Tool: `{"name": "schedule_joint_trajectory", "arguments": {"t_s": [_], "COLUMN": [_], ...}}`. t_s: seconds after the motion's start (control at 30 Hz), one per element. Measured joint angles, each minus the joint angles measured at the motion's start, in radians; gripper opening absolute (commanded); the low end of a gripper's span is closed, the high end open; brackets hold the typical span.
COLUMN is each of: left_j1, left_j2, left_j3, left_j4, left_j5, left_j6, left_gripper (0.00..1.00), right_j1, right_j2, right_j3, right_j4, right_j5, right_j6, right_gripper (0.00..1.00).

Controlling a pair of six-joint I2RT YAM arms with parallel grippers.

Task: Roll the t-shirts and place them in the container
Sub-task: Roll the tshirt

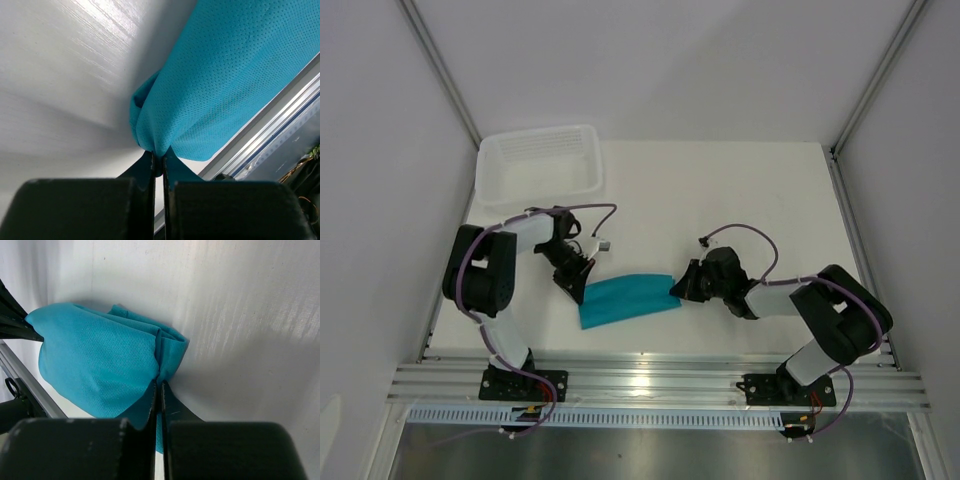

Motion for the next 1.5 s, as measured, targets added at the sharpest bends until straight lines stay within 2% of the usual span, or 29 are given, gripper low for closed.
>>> {"name": "schedule_joint_trajectory", "arguments": {"t_s": [0.17, 0.4, 0.7, 0.77, 0.83, 1.07, 1.1, 1.2, 1.27, 1.33, 1.5], "left_j1": [0.007, 0.01, 0.023, 0.028, 0.037, 0.081, 0.085, 0.086, 0.086, 0.086, 0.092], "left_j2": [-0.025, -0.149, -0.15, -0.133, -0.104, -0.066, -0.074, -0.124, -0.177, -0.241, -0.463], "left_j3": [-0.007, -0.028, -0.026, -0.015, 0.009, 0.039, 0.029, -0.022, -0.067, -0.107, -0.132], "left_j4": [0.01, 0.059, 0.095, 0.095, 0.099, 0.136, 0.152, 0.193, 0.227, 0.259, 0.301], "left_j5": [0.017, 0.021, 0.023, 0.022, 0.022, 0.028, 0.028, 0.012, -0.011, -0.055, -0.179], "left_j6": [0.007, 0.006, -0.004, -0.013, -0.024, -0.103, -0.12, -0.166, -0.195, -0.216, -0.237], "left_gripper": [0.01, 0.01, 0.01, 0.11, 0.34, 0.52, 0.57, 0.6, 0.68, 0.99, 0.99], "right_j1": [0.008, 0.042, 0.056, 0.058, 0.063, 0.117, 0.125, 0.136, 0.138, 0.138, 0.139], "right_j2": [-0.026, -0.088, -0.089, -0.08, -0.067, -0.059, -0.058, -0.058, -0.058, -0.058, -0.06], "right_j3": [-0.002, -0.002, 0.0, 0.001, 0.001, -0.002, -0.002, -0.003, -0.003, -0.006, -0.009], "right_j4": [-0.027, -0.086, -0.09, -0.085, -0.082, -0.065, -0.064, -0.062, -0.06, -0.058, -0.057], "right_j5": [-0.001, 0.02, 0.04, 0.048, 0.066, 0.175, 0.19, 0.226, 0.238, 0.25, 0.268], "right_j6": [-0.004, -0.036, -0.037, -0.031, -0.009, 0.106, 0.118, 0.141, 0.148, 0.154, 0.156], "right_gripper": [0.0, 0.0, 0.0, 0.0, 0.0, 0.0, 0.0, 0.0, 0.0, 0.0, 0.0]}}
